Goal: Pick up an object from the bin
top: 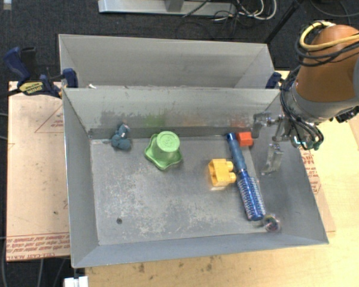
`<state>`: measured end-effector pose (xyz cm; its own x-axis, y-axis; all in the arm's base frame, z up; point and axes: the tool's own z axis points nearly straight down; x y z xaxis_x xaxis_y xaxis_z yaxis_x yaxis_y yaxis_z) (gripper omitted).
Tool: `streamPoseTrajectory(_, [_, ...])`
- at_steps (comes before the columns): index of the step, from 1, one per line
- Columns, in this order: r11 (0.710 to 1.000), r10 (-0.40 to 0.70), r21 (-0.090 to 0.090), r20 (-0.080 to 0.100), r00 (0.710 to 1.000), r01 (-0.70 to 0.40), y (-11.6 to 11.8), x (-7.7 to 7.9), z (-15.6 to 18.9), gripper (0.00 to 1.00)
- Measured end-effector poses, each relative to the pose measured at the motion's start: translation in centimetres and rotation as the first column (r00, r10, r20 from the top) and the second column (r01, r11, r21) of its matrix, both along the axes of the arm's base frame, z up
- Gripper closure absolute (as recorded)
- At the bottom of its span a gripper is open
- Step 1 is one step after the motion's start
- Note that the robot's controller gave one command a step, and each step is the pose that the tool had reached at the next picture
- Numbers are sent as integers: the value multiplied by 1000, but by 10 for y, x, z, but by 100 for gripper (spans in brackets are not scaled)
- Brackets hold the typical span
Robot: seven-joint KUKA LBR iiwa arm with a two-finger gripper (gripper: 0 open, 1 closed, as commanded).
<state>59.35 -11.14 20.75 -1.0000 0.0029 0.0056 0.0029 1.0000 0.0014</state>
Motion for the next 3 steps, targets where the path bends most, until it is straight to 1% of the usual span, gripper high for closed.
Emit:
streamPoseTrajectory(1, [990, -143, 1, 0, 990, 143, 39, 3, -138, 0])
streamPoseTrajectory(2, [993, -116, -1, 5, 993, 116, 42, -13, -138, 0])
streamPoseTrajectory(3, [1000, -2, -1, 9, 1000, 2, 17, 1, -137, 0])
